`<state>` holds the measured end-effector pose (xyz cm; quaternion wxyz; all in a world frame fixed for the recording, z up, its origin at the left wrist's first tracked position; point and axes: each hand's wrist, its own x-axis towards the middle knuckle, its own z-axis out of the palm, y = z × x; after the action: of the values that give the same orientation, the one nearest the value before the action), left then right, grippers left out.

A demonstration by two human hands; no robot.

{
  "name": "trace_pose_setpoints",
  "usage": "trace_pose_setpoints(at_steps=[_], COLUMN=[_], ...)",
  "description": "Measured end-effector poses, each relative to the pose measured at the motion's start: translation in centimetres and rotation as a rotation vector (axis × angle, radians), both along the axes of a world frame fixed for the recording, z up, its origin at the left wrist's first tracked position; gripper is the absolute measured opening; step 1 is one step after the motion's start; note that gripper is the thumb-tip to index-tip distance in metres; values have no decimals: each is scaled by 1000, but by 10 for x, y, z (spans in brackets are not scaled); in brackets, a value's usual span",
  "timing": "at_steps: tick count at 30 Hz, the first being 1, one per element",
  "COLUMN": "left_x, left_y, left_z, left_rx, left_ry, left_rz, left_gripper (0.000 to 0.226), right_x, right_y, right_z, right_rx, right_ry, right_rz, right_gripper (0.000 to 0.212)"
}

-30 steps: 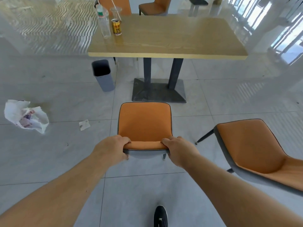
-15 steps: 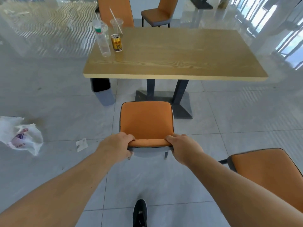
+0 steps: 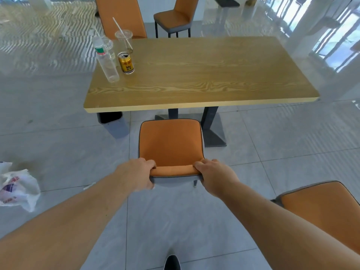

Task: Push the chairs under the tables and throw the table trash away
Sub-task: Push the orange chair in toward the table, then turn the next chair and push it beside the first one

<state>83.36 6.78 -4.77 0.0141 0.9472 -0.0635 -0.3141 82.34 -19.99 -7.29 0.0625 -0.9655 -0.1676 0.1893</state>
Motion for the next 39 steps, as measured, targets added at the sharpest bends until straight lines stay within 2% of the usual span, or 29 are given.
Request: trace_pose_setpoints(at_steps=[2, 5, 8, 10, 16, 19, 23, 27, 33, 39], left_x=[4, 8, 2, -12, -106, -185, -293, -370, -410, -379], left_y=[-9, -44, -108, -166, -379, -486, -607, -695, -776, -835], left_z=[14, 43, 71, 92, 136, 146, 145, 138, 114, 77], left_rx=[77, 190, 145, -6, -318, -378, -423, -446, -427, -380], left_ry=[56, 56, -171, -314, -446, -467, -385, -340, -315, -294], left_rz=[-25, -50, -140, -232, -467, -528, -578, -680, -728, -662], left_gripper=[52, 64, 82, 86, 86, 86, 84, 83, 81, 88], right_x=[-8, -20, -42, -65, -200, -297, -429, -515, -542, -489], right_y=[-7, -36, -94, -147, -338, -434, -542, -626, -690, -743], right_z=[8, 36, 75, 101, 154, 166, 172, 169, 135, 103], right_rx=[44, 63, 12, -14, -71, -112, -146, -125, -89, -74], right_ry=[12, -46, -187, -255, -350, -354, -319, -308, -277, -244], right_rz=[-38, -81, -127, -180, -439, -547, -673, -772, -741, -607], right_gripper=[25, 64, 79, 84, 87, 88, 87, 86, 82, 80])
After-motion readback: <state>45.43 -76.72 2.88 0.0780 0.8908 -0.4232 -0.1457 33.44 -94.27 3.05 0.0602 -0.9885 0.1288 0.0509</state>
